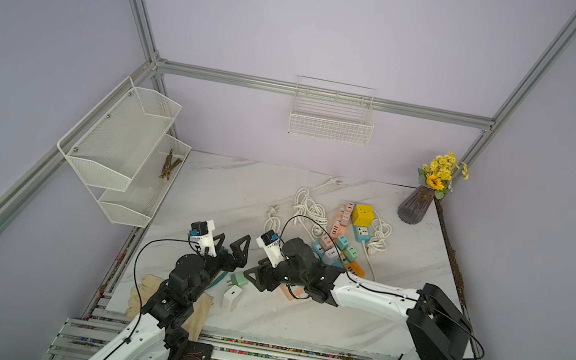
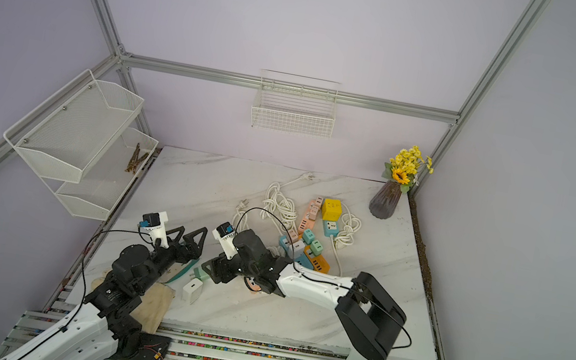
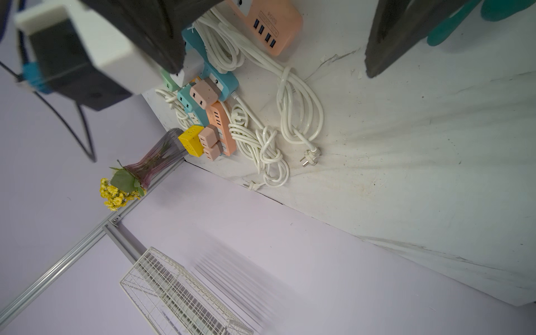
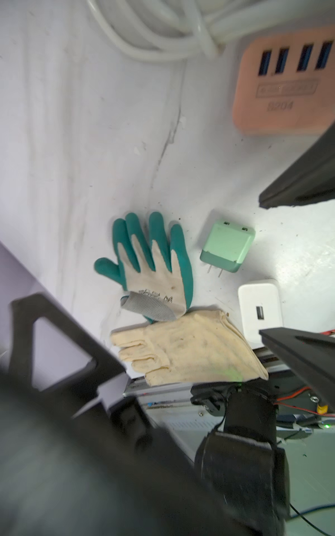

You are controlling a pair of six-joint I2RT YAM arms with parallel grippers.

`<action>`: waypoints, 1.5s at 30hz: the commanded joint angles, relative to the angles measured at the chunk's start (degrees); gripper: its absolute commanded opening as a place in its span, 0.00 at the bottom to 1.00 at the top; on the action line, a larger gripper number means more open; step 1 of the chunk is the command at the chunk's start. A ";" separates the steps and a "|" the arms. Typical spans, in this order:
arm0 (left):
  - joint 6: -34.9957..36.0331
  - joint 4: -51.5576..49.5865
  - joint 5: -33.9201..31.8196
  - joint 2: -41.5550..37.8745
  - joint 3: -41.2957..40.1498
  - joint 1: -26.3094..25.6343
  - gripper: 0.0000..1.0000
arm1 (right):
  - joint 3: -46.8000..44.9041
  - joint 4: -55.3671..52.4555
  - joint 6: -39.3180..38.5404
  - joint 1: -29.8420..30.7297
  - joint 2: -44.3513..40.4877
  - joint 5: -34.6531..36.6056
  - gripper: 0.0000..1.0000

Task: Pull the plug off the socket
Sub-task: Place the plug at the center of the board.

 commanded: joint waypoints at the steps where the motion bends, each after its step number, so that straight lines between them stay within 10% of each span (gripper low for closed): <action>1: 1.32 8.12 7.69 2.81 0.35 0.33 1.00 | -5.13 -0.51 -6.14 -0.09 -9.75 4.77 0.70; 9: 0.52 15.60 27.47 17.55 5.41 0.16 1.00 | -28.96 19.10 1.72 -9.88 -38.31 12.82 0.70; 15: -1.97 15.45 31.09 27.63 9.20 -1.52 0.96 | -35.35 25.40 11.53 -19.47 -42.37 11.42 0.69; 24: 0.05 -5.00 11.05 32.34 16.64 -8.87 0.93 | -36.26 25.21 19.86 -28.66 -39.55 6.82 0.69; 31: -19.18 -22.62 -11.04 35.05 20.96 -16.47 0.88 | -37.25 25.50 21.78 -31.97 -40.56 5.73 0.69; 45: -36.89 -51.99 -21.22 65.21 49.99 -30.00 0.94 | -37.44 26.85 22.51 -33.15 -39.19 4.18 0.69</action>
